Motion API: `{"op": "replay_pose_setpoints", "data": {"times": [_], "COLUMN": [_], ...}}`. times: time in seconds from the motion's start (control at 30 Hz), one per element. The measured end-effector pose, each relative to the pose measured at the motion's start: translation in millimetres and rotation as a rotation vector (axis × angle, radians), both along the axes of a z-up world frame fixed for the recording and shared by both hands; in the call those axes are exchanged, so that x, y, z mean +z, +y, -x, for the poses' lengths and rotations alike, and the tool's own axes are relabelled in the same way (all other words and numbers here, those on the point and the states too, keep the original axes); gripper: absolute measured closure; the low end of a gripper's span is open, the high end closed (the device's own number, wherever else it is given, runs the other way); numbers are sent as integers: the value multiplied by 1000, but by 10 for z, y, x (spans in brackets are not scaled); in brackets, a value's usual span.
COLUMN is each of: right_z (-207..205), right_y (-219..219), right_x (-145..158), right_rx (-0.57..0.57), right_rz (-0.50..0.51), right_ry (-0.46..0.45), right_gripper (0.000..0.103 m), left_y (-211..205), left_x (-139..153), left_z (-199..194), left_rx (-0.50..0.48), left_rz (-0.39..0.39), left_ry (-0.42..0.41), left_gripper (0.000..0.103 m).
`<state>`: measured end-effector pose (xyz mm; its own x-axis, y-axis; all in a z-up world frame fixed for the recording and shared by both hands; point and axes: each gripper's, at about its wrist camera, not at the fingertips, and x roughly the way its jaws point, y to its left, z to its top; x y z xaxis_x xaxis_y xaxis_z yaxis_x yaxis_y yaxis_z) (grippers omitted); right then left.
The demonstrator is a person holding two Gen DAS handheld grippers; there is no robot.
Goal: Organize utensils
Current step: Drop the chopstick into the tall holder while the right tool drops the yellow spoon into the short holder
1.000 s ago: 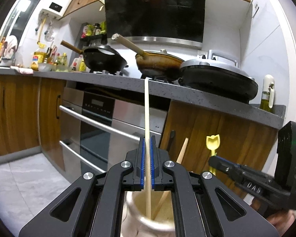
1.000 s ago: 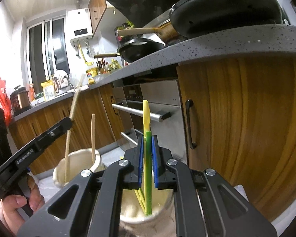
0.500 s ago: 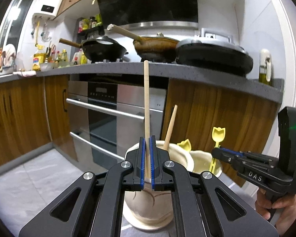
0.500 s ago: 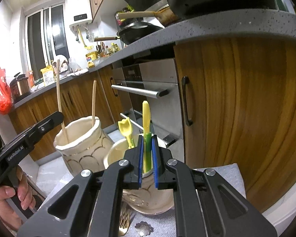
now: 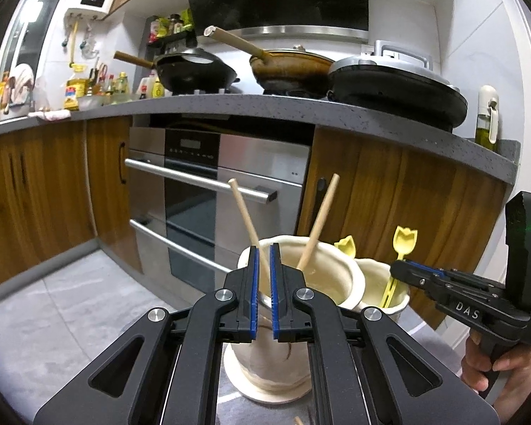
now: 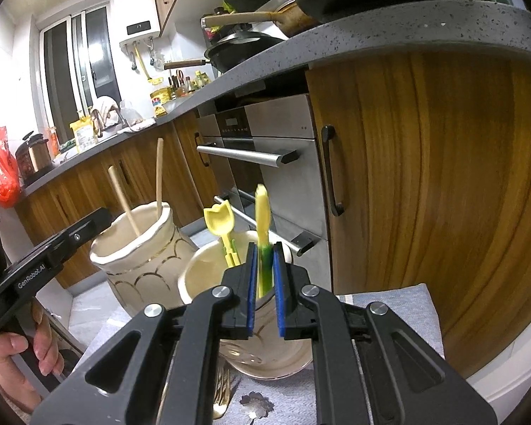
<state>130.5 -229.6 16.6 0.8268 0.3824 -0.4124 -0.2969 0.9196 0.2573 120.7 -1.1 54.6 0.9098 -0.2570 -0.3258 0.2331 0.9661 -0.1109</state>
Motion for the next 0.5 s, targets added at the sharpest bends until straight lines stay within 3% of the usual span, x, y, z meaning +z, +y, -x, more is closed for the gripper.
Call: {"op": "replay_pose_setpoints", "data": {"times": [0.07,0.2,0.37,0.47,0.5], "right_z": [24,72,206,329,374], "right_y": [-24,-64,-141,-181,-195], "right_x": [20,56,97,113,113], "right_rx": [-10,-27,-52,-84,-93], "right_rz": [-3,-13,-41,-37,-40], "right_ry": [-15,-28,-47,-76,-84], "right_gripper": [76,60,26,5,5], "left_y": [4,20,50,59,60], "left_x": [8,23,64,99,112], "left_z": [10,47,160,270,312], "left_rx": [2,19,69,103,115], "left_rz": [-1,-16,-21,-21,-22], "left_ry": [-2,-5,-19,-35,-42], "left_gripper": [91,78,23,9,8]}}
